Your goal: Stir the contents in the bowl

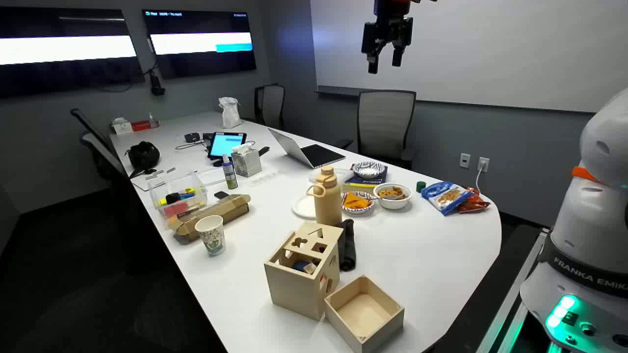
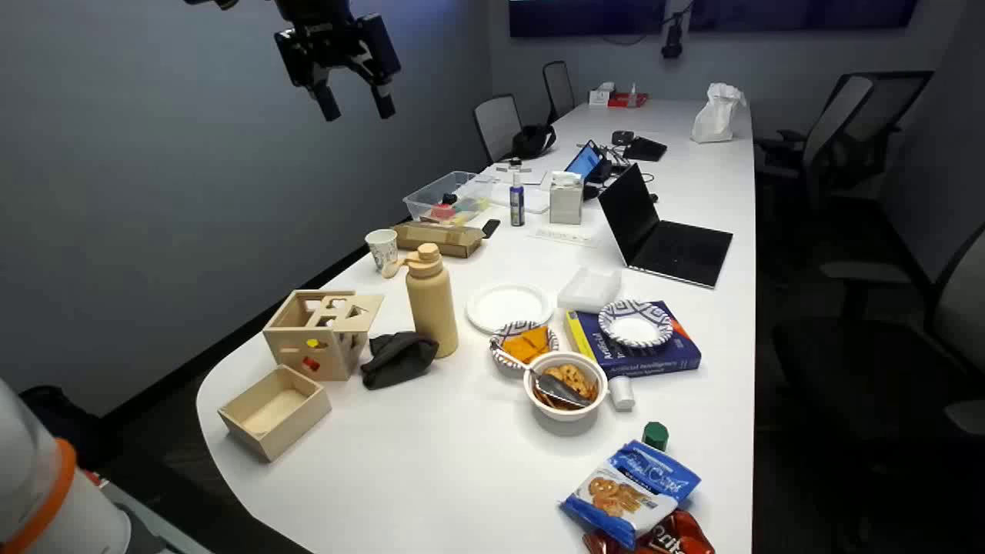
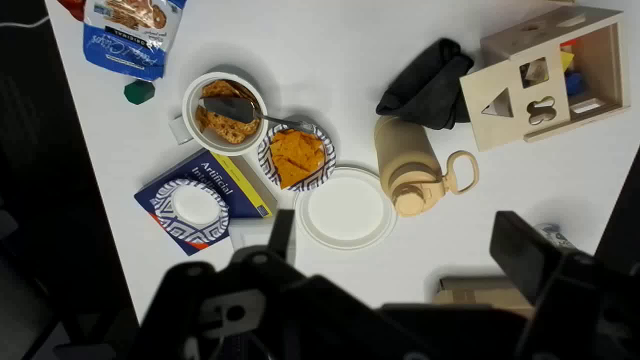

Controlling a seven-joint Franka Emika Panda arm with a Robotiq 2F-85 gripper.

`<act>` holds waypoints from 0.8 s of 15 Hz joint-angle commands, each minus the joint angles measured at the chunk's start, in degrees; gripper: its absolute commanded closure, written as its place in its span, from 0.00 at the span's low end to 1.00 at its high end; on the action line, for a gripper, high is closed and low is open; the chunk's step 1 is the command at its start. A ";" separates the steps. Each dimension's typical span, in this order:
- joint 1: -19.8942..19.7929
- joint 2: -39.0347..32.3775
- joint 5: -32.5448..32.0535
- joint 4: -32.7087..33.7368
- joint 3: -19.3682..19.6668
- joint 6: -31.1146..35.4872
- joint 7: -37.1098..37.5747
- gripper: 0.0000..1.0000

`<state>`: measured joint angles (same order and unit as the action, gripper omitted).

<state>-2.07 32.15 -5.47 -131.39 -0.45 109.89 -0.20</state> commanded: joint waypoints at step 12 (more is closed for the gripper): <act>0.35 -0.79 -1.12 0.43 -0.07 -0.24 -0.53 0.00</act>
<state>-2.07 32.14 -5.47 -131.37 -0.44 109.89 -0.20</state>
